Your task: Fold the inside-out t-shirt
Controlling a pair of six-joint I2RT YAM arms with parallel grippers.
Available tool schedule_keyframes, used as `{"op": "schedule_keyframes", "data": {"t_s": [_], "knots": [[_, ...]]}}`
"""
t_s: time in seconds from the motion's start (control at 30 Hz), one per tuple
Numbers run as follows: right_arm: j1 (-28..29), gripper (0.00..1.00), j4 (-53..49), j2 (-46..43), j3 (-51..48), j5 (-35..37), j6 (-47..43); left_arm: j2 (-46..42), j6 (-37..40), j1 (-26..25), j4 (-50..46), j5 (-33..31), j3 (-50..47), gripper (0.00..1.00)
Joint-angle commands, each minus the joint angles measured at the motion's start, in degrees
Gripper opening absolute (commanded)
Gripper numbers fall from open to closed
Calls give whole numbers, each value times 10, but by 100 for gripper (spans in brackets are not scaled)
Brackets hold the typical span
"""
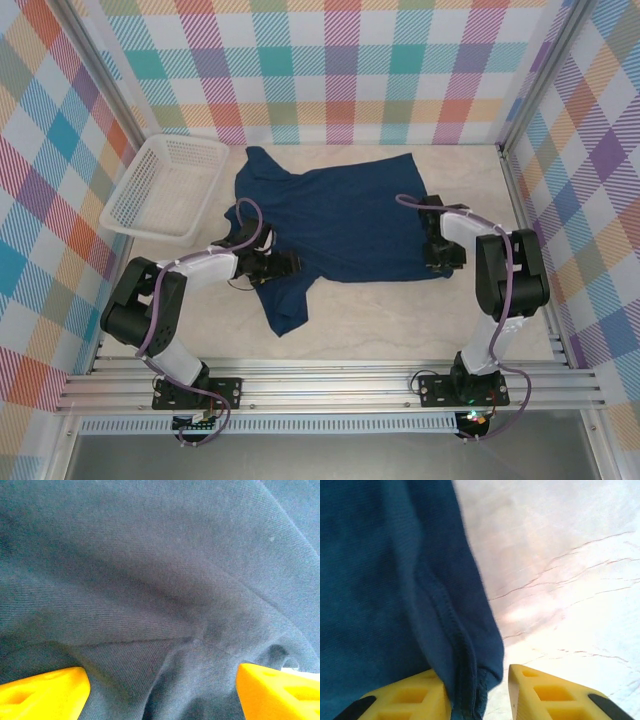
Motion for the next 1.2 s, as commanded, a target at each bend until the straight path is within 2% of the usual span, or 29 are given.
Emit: {"op": "schedule_keyframes", "data": {"t_s": [0.0,0.4,0.6,0.67,0.9,1.17], "knots": [[-22,32,-22,7,25,43,-5,48,6,-4,-38,-35,-51,80],[-61,24,-46,15,54,81,-3,52,3,-1,-34,-43,-71,80],[-60,26,-23,-69,-6,-51,19,54,3,0,-32,-41,-71,80],[-60,29,-17,-90,-32,-89,25,54,4,0,-33,-40,-71,80],[-68,35,0,-85,-46,-107,33,53,7,0,-32,-34,-70,80],[-87,27,11,-56,-44,-96,29,46,7,0,-29,-36,-75,80]]}}
